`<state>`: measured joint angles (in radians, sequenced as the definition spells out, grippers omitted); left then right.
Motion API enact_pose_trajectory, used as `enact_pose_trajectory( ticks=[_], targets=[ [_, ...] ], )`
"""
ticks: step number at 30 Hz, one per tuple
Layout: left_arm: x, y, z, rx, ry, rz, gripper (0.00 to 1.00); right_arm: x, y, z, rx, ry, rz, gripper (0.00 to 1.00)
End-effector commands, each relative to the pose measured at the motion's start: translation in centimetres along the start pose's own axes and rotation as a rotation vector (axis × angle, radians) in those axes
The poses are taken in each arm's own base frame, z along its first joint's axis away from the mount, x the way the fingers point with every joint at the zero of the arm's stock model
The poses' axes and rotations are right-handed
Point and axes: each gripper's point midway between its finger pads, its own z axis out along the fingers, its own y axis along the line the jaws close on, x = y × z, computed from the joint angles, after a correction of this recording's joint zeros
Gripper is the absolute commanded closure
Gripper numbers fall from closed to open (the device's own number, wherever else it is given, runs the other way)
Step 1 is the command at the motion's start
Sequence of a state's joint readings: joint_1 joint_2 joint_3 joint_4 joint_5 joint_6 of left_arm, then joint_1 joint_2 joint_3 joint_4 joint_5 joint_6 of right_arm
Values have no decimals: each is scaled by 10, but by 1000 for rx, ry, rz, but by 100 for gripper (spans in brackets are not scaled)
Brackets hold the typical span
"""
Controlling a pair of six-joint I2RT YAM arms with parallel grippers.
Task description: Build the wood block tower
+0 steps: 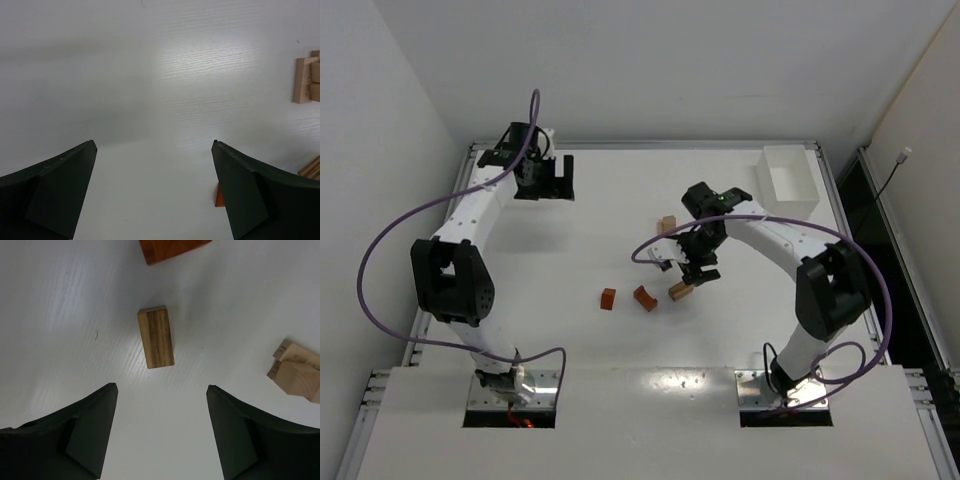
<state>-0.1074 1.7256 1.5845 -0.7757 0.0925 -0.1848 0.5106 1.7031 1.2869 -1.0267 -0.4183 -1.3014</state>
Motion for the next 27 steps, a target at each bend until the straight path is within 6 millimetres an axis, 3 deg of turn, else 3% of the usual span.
enact_pose_trajectory(
  ticks=[1,12,27],
  targets=[
    [-12,5,-8,29,-43,-27,0,1,-7,4,38,39,-94,32],
    [-14,4,6,58,-13,-37,0,-2,-15,36,-3,55,-122,35],
    [-19,3,18,66,-3,-48,0,6,5,59,-126,109,-110,37]
  ],
)
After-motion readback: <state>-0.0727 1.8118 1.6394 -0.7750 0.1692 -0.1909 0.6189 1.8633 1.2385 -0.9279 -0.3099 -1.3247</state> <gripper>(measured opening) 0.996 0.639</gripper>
